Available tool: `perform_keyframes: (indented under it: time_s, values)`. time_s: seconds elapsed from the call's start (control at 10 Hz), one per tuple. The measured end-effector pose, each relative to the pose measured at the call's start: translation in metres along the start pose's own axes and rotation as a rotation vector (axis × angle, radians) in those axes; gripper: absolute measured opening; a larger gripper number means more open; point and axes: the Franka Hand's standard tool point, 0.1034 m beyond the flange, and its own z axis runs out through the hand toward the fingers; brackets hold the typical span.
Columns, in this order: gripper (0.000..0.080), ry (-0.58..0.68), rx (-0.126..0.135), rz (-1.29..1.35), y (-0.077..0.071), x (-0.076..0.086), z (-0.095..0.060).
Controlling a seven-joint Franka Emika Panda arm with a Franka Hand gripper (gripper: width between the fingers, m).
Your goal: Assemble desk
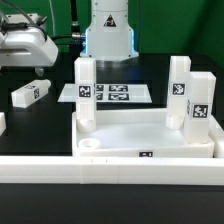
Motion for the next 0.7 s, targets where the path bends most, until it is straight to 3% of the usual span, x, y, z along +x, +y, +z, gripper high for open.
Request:
perform_keyframes:
  time_s: [0.1, 0.3, 0.7]
  values:
    - [0.0649, 0.000, -0.001, 0.001, 0.001, 0.000, 0.000]
    - [0.0649, -0.115, 0.018, 0.009, 0.004, -0.008, 0.010]
    - [0.0649, -0.144, 0.002, 0.009, 0.005, 0.003, 0.023]
